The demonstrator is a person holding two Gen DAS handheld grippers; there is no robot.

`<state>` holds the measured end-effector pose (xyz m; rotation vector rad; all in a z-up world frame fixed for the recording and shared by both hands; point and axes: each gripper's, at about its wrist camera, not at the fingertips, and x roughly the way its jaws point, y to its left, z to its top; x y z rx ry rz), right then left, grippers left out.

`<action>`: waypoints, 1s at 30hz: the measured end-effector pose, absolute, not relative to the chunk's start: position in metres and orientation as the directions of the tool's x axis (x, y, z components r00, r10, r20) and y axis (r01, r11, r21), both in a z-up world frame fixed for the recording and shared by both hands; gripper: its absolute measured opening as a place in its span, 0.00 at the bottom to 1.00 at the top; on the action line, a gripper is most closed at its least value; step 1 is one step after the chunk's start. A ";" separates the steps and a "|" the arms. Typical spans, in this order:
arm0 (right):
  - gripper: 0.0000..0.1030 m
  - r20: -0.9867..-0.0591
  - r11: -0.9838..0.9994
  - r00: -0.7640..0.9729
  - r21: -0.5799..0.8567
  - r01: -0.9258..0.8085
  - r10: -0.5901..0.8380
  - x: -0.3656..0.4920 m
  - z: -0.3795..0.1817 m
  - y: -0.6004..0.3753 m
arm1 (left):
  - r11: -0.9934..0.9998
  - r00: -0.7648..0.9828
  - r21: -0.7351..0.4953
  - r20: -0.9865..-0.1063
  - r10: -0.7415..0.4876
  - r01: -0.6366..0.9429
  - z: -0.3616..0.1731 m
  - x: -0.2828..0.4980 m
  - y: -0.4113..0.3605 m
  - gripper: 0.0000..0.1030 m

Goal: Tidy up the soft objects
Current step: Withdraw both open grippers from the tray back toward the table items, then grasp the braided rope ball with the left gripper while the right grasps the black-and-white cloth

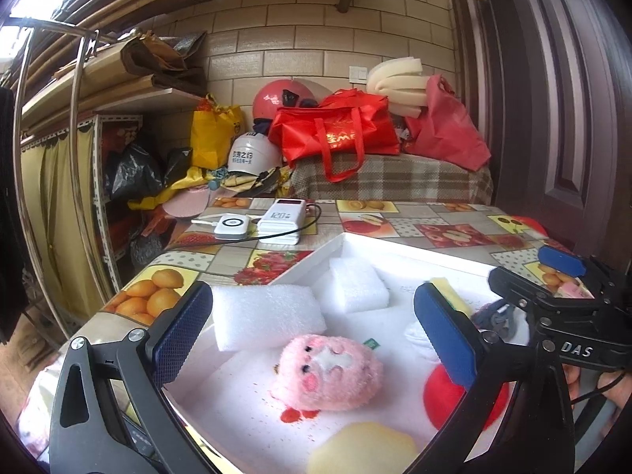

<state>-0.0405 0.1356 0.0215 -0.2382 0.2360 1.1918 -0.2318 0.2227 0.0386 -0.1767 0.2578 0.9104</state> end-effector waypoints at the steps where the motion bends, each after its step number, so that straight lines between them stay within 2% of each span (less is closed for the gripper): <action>1: 0.94 -0.305 0.352 0.352 -0.057 -0.934 0.885 -0.040 0.021 0.135 | 0.609 0.591 -0.036 -0.294 0.751 -0.792 0.039 -0.230 0.220 1.00; 8: 0.94 -0.349 0.325 0.320 -0.046 -0.945 0.881 -0.041 0.018 0.124 | 0.627 0.608 -0.037 -0.294 0.737 -0.778 0.040 -0.228 0.212 1.00; 17: 0.94 -0.358 0.308 0.297 -0.025 -0.951 0.885 -0.035 0.017 0.071 | 0.662 0.639 -0.030 -0.296 0.710 -0.749 0.040 -0.223 0.199 1.00; 30: 0.95 -0.403 0.560 0.488 0.077 -0.825 0.774 0.044 0.018 -0.009 | 0.718 0.682 0.013 -0.304 0.666 -0.696 0.041 -0.205 0.175 1.00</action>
